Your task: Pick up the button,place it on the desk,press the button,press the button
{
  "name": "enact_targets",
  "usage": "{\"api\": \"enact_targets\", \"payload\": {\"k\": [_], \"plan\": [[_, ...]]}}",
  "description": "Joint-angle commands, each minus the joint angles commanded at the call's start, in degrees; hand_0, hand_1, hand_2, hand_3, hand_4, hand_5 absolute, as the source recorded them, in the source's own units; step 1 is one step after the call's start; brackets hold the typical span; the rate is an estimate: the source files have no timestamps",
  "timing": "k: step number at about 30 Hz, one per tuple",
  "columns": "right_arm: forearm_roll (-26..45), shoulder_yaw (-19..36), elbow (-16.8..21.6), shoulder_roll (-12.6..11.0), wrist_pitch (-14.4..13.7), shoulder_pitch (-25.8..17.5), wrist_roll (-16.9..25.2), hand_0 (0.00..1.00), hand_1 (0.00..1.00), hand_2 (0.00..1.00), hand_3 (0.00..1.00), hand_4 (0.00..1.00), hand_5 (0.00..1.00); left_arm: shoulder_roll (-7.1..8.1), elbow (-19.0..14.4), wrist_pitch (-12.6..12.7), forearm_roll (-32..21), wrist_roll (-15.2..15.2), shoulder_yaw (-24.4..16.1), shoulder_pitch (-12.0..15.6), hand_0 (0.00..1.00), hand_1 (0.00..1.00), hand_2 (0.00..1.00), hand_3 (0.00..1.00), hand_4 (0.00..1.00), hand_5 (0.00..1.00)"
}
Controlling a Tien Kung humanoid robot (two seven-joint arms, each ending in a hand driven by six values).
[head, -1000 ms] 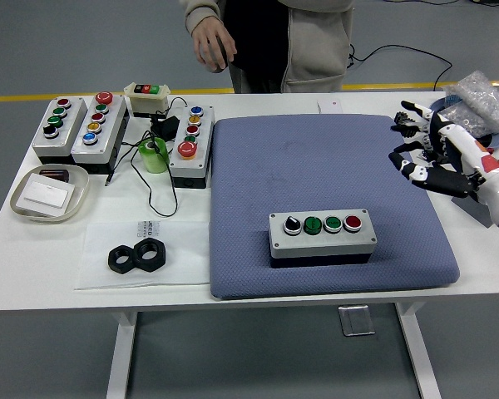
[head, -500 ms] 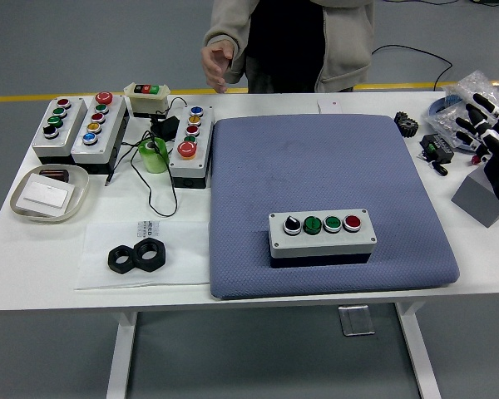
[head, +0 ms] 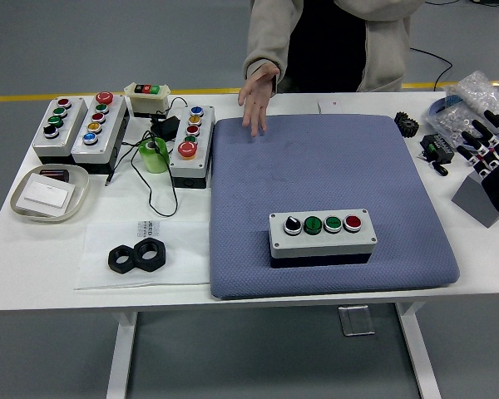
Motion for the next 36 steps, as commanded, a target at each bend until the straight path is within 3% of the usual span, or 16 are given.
{"api": "enact_targets", "payload": {"k": [18,36], "plan": [[-0.3,-0.3,-0.1,0.2,-0.5,-0.4,-0.9,0.931,0.848,0.888,0.868,0.592,0.545,-0.01,0.0,0.1,1.4,0.3,-0.8,0.5,0.742,0.826,0.849,0.821,0.622,0.998],[-0.5,0.2,-0.2,0.5,-1.3,0.0,-1.2,0.932,0.847,0.885,0.864,0.577,0.568,0.04,0.0,0.0,-0.5,-0.2,0.4,-0.1,0.74,0.827,0.849,0.821,0.619,0.998]]}}
